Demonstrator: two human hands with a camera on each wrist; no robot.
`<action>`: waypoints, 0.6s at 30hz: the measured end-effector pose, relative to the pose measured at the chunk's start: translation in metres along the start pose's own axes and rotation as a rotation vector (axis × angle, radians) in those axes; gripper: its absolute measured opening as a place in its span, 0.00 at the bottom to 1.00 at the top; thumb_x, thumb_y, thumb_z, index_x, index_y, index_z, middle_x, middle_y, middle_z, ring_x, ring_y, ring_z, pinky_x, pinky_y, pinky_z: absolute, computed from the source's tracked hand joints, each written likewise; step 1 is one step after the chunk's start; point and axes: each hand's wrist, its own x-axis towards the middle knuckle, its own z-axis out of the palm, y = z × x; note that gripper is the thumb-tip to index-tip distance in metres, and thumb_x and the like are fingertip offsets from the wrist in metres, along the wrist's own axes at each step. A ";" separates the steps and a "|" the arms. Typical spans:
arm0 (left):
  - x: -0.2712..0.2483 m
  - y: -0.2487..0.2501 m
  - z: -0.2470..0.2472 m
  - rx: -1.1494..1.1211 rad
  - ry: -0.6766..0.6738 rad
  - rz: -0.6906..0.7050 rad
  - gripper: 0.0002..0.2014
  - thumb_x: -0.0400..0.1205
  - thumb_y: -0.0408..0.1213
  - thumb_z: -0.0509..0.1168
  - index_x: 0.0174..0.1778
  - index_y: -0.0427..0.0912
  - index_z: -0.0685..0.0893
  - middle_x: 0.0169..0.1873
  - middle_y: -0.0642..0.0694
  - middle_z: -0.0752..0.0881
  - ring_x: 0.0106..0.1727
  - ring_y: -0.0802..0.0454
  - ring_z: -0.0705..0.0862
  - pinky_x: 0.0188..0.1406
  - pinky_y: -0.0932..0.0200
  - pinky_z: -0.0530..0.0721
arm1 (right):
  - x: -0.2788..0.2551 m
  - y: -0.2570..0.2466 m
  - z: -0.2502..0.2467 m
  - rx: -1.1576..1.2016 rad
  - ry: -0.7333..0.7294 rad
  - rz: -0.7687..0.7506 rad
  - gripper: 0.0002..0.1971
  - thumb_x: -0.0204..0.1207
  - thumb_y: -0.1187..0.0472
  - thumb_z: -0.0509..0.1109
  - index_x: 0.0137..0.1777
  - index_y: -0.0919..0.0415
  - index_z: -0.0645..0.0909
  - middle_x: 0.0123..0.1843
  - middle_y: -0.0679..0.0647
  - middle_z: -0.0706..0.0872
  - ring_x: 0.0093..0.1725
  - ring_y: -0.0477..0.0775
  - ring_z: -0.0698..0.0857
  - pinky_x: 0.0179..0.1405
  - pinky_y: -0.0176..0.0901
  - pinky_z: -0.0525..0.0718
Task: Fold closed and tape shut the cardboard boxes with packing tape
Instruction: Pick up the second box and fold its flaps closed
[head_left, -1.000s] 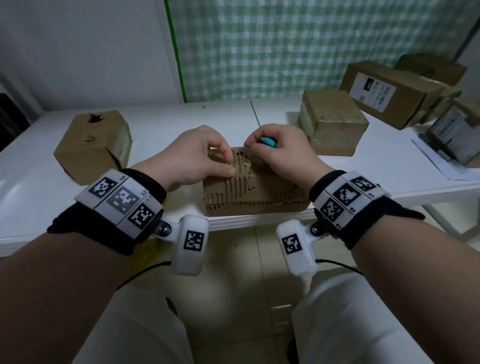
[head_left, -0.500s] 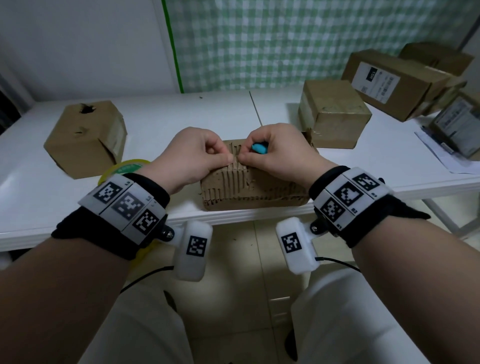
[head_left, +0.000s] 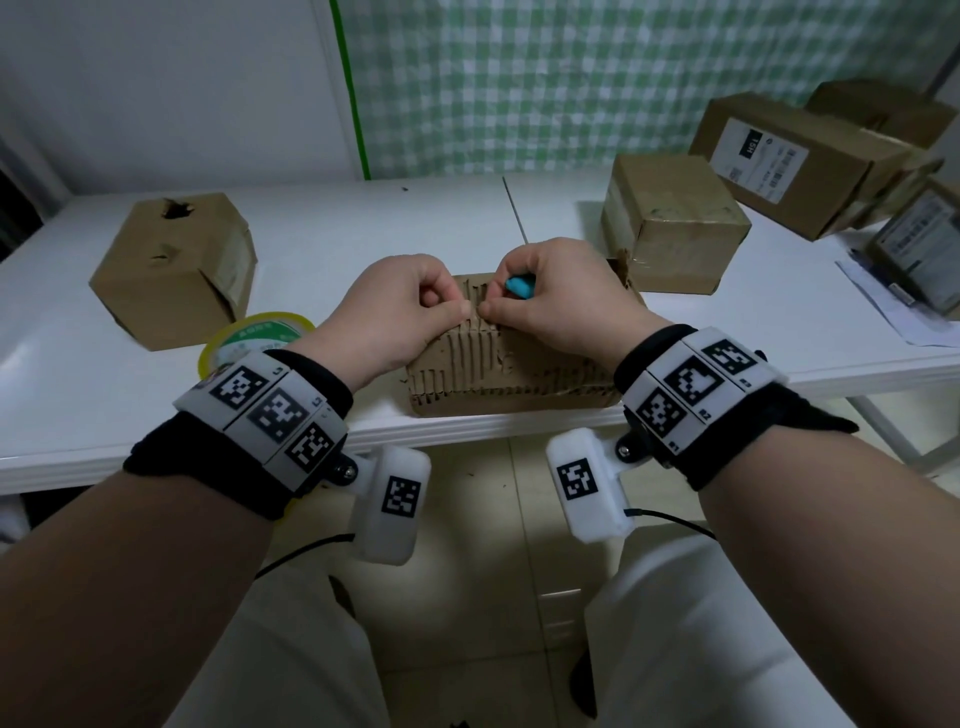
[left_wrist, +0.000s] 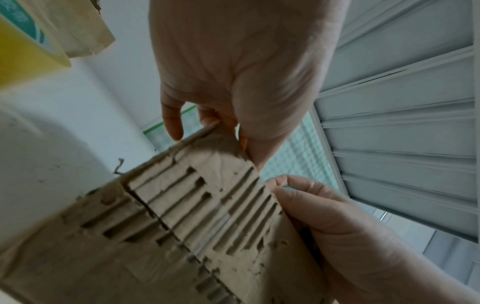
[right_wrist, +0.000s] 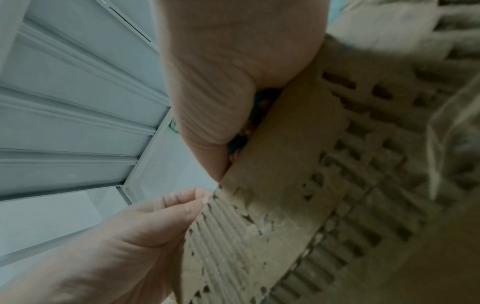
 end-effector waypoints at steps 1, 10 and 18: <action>0.000 0.000 0.000 0.004 0.007 0.000 0.08 0.78 0.37 0.70 0.33 0.51 0.80 0.31 0.52 0.78 0.33 0.58 0.75 0.32 0.64 0.74 | 0.000 0.000 0.000 0.000 0.003 0.005 0.06 0.72 0.50 0.75 0.36 0.45 0.82 0.34 0.40 0.81 0.43 0.45 0.81 0.43 0.43 0.83; 0.002 -0.002 0.004 0.094 0.050 0.020 0.03 0.78 0.37 0.66 0.39 0.50 0.81 0.35 0.48 0.81 0.39 0.50 0.79 0.37 0.55 0.78 | 0.002 0.001 0.005 -0.014 0.077 0.017 0.05 0.72 0.50 0.73 0.37 0.46 0.82 0.37 0.42 0.84 0.44 0.47 0.83 0.43 0.44 0.84; -0.002 -0.009 -0.004 0.166 -0.091 0.055 0.20 0.83 0.53 0.58 0.70 0.57 0.77 0.70 0.52 0.70 0.75 0.49 0.58 0.72 0.55 0.56 | -0.003 0.003 0.003 0.065 0.139 -0.024 0.10 0.78 0.47 0.67 0.44 0.52 0.86 0.41 0.49 0.88 0.44 0.51 0.84 0.47 0.51 0.84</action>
